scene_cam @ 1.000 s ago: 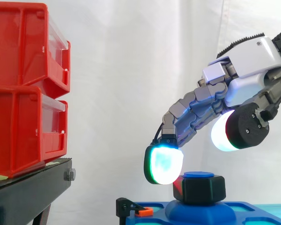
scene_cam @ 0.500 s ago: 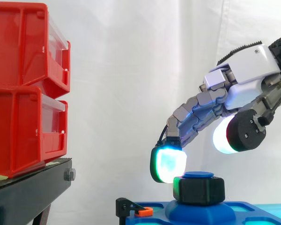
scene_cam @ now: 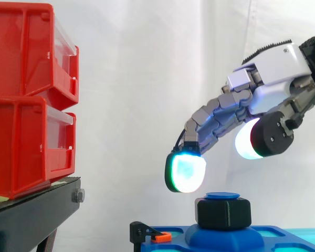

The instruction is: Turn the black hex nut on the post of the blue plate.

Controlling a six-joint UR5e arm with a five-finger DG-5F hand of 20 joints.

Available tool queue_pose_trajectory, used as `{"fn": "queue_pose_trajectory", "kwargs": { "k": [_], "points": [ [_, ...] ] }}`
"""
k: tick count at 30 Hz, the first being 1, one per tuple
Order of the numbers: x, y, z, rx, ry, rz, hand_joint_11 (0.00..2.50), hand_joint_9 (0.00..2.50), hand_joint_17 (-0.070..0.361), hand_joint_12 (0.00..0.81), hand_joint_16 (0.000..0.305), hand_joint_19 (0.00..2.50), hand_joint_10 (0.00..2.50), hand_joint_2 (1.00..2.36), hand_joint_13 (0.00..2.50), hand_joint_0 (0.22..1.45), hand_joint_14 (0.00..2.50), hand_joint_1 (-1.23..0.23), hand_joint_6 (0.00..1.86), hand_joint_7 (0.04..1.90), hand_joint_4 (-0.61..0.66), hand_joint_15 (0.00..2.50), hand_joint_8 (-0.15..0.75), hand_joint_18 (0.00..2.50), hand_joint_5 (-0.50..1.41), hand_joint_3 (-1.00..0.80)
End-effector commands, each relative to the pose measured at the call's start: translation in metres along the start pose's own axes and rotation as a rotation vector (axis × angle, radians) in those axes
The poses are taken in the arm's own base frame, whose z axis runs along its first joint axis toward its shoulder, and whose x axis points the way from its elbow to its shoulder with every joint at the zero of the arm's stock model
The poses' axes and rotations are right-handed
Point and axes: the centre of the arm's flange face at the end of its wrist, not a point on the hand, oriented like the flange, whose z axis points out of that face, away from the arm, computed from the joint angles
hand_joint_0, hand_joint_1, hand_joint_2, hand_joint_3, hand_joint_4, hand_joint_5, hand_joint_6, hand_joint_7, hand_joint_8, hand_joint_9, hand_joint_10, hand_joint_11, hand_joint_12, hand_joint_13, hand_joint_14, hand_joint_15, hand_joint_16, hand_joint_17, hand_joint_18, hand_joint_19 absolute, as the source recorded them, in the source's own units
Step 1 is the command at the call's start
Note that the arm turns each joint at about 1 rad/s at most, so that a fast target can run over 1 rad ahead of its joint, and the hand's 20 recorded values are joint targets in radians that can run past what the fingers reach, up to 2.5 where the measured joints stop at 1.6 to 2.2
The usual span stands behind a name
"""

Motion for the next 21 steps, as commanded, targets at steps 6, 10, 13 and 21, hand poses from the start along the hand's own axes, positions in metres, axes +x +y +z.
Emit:
{"fn": "queue_pose_trajectory", "kwargs": {
  "k": [6, 10, 13, 21],
  "points": [
    [-0.001, 0.025, 0.009, -0.006, -0.018, 0.004, 0.0, 0.38, 0.127, 0.378, 0.056, 0.0, 0.0, 1.0, 0.31, 0.47, 0.0, -0.4, 0.5, 0.79, 0.22, 0.0, 0.26, 0.12, -0.19, -0.5],
    [0.009, 0.032, 0.011, 0.006, -0.01, 0.006, 0.0, 0.38, 0.127, 0.378, 0.056, 0.0, 0.0, 1.0, 0.31, 0.47, 0.0, -0.4, 0.5, 0.79, 0.22, 0.0, 0.261, 0.13, -0.19, -0.5],
    [0.015, 0.038, 0.015, 0.014, -0.013, 0.013, 0.0, 0.38, 0.127, 0.379, 0.056, 0.0, 0.0, 1.0, 0.31, 0.47, 0.0, -0.4, 0.5, 0.79, 0.22, 0.0, 0.261, 0.12, -0.19, -0.5],
    [0.017, 0.049, 0.016, 0.016, -0.006, 0.012, 0.0, 0.38, 0.127, 0.379, 0.056, 0.0, 0.0, 1.0, 0.31, 0.47, 0.0, -0.4, 0.5, 0.79, 0.22, 0.0, 0.262, 0.12, -0.19, -0.5]
  ]
}}
